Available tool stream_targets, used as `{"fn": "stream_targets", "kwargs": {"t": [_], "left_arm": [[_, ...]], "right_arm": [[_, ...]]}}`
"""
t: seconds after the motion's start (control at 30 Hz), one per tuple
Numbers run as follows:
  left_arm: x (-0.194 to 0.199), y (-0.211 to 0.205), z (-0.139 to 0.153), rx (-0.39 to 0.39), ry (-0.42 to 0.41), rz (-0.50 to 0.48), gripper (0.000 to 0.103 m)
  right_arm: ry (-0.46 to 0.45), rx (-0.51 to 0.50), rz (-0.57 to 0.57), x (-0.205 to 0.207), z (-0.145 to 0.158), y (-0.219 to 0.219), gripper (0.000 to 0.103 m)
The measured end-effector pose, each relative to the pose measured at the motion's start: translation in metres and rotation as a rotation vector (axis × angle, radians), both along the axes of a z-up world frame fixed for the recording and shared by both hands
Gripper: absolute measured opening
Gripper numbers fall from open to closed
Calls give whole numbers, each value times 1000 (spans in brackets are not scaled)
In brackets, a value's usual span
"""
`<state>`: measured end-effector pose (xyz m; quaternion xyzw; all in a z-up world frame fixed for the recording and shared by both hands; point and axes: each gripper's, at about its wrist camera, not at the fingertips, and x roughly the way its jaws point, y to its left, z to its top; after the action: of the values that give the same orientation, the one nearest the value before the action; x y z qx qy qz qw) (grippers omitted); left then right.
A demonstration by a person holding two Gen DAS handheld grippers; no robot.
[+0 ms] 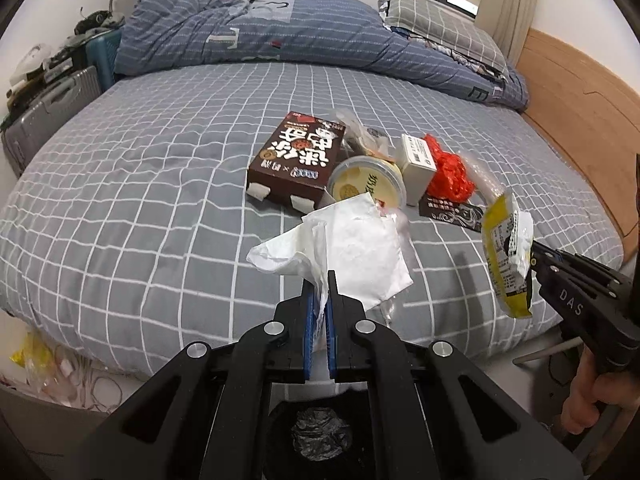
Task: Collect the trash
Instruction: 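Lift the tissue and wrapper and carry both tools over the floor bin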
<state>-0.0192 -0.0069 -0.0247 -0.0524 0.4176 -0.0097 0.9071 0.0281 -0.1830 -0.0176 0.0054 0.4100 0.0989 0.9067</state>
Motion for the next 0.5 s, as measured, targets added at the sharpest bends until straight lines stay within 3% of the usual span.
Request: {"fn": "stream_targets", "kwargs": {"t": [0.5], "left_arm": [[-42,-3,-3,-5,4,13,5]], "right_arm": [[1,1,8,-46,4,2,5]]}}
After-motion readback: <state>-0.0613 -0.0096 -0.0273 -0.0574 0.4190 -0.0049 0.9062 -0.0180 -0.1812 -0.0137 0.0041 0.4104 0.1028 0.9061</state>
